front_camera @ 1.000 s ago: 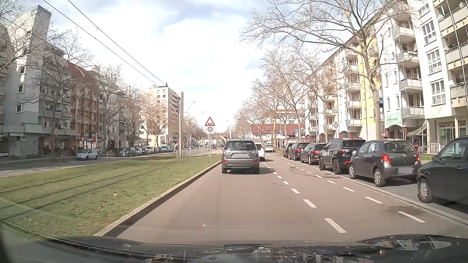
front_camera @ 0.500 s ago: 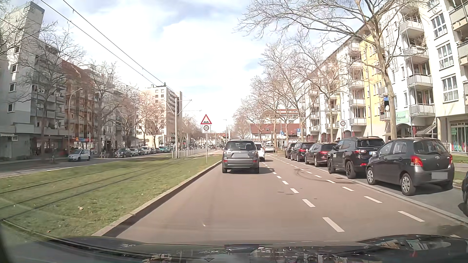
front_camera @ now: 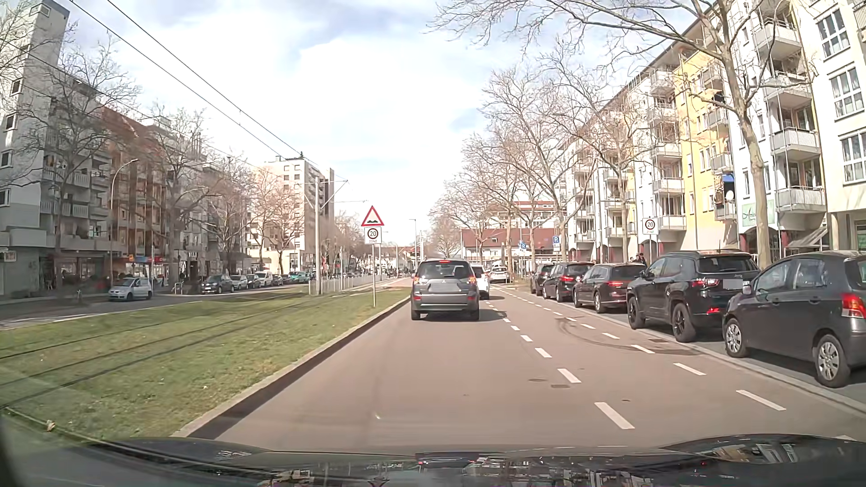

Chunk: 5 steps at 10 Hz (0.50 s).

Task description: Follow the waypoints while adhering to traffic rules and regulations

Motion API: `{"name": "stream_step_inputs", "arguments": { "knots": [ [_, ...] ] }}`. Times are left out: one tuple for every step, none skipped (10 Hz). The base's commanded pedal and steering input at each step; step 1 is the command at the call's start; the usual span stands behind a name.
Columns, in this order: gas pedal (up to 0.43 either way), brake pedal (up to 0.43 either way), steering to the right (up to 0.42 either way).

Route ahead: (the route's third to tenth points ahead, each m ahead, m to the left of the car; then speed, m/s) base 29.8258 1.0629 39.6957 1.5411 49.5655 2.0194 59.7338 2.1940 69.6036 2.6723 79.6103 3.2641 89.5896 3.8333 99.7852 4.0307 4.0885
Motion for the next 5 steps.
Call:
{"name": "stream_step_inputs", "arguments": {
  "knots": [
    [0.028,0.0,0.008],
    [0.028,0.0,0.011],
    [0.028,0.0,0.013],
    [0.028,0.0,0.013],
    [0.039,0.0,0.013]
  ]
}}
